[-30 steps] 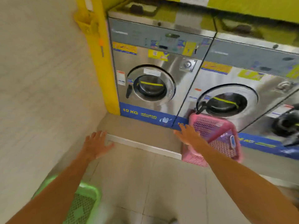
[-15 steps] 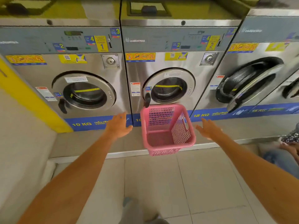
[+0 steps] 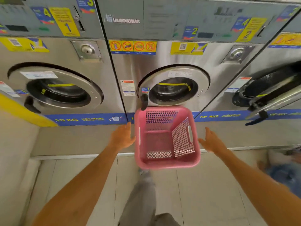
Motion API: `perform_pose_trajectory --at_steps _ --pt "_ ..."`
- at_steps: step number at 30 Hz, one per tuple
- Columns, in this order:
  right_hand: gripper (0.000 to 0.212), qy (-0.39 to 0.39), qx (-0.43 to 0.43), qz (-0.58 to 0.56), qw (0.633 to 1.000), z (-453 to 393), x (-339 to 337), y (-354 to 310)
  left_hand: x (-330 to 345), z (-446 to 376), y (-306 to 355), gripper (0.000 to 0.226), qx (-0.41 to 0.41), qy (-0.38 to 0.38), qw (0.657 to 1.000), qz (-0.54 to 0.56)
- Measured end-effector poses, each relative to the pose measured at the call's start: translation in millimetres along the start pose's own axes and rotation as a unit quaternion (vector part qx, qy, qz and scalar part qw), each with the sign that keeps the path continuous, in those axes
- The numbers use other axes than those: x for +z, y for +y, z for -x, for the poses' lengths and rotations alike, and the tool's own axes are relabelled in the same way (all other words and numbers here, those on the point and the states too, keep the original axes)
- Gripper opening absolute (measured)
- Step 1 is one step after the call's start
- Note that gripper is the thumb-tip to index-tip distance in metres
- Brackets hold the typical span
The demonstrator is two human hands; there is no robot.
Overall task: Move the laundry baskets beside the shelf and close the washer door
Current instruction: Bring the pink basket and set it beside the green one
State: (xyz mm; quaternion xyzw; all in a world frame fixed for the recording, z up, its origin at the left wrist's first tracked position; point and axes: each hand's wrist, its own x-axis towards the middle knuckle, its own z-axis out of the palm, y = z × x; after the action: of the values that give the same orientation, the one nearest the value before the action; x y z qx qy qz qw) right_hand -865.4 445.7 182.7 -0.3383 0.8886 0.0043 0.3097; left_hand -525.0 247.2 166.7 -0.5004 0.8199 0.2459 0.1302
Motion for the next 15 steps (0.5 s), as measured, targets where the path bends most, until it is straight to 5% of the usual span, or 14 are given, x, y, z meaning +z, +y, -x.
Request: perform_pose_trajectory --at_steps 15 --pt "0.083 -0.072 0.093 -0.045 0.992 -156 84 44 115 -122 8 0.077 -0.112 -0.057 0.962 0.244"
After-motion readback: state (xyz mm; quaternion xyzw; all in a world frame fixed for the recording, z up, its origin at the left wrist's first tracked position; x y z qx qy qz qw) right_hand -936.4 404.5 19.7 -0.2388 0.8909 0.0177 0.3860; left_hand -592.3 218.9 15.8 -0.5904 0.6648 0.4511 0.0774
